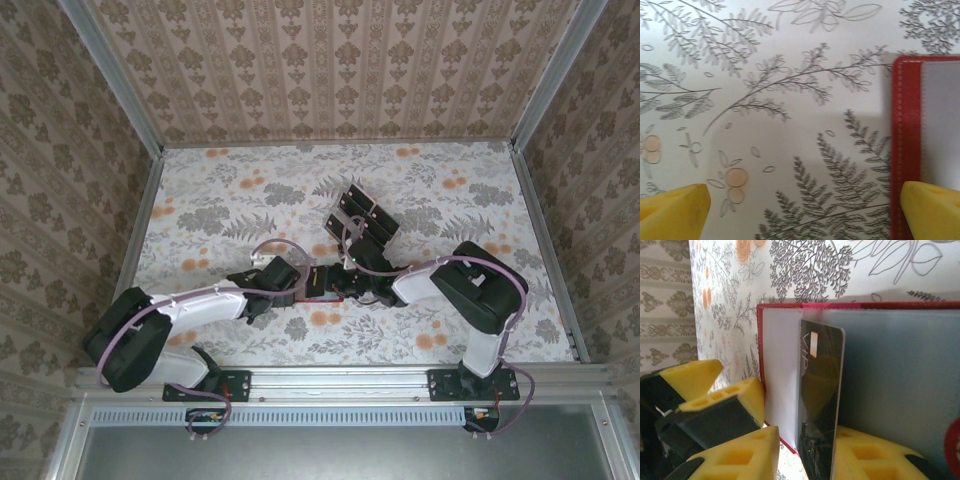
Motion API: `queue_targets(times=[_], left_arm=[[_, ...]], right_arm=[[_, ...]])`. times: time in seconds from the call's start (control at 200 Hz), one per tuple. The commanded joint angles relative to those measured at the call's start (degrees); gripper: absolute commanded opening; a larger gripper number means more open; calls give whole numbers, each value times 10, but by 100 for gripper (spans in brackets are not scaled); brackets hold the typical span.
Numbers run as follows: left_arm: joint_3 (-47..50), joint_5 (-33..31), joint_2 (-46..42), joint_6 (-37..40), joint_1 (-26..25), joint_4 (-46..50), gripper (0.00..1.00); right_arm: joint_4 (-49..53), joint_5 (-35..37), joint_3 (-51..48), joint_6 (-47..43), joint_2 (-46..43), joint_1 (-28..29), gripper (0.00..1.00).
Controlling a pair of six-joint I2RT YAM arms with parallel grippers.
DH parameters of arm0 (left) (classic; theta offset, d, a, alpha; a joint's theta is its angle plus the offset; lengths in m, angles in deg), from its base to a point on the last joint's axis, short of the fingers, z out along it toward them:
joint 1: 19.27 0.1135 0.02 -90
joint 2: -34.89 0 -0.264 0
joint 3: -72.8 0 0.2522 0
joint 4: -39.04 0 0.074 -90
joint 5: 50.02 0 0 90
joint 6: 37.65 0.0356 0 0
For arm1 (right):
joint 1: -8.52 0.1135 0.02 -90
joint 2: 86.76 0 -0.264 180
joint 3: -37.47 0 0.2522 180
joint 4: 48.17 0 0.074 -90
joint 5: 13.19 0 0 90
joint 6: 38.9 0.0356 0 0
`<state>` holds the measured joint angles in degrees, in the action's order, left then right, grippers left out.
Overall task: Put the credit cards into the card holder
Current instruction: Insert the credit card into the card slot.
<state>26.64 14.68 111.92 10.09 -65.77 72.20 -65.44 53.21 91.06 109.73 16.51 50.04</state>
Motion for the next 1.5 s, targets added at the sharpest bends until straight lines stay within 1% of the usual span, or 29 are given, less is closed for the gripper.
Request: queue_targets(times=[0.0, 0.215, 0.405, 0.455, 0.63, 0.96, 1.12, 1.18, 1.385, 1.495], left_arm=[[-17, 5, -28, 18, 21, 36, 100], [-26, 16, -36, 32, 51, 31, 100], [-23, 30, -20, 39, 60, 17, 100], [-21, 34, -14, 40, 60, 12, 100], [-20, 48, 5, 44, 61, -3, 100], [-30, 61, 36, 48, 60, -23, 100], [-32, 63, 44, 49, 60, -25, 100], [-32, 62, 45, 50, 61, -25, 100], [-29, 63, 48, 48, 60, -29, 100], [-30, 65, 52, 48, 61, -30, 100]], right_arm=[[135, 27, 21, -45, -26, 1, 37], [233, 59, 64, -88, -39, 1, 39], [265, 74, 79, -100, -31, 2, 39], [270, 79, 80, -102, -28, 2, 43], [279, 85, 87, -108, -24, 3, 49], [352, 106, 148, -134, -7, 24, 56], [390, 115, 182, -149, 4, 40, 57], [405, 124, 191, -156, 2, 42, 58], [452, 169, 209, -184, -24, 42, 67], [462, 178, 214, -194, -34, 42, 68]])
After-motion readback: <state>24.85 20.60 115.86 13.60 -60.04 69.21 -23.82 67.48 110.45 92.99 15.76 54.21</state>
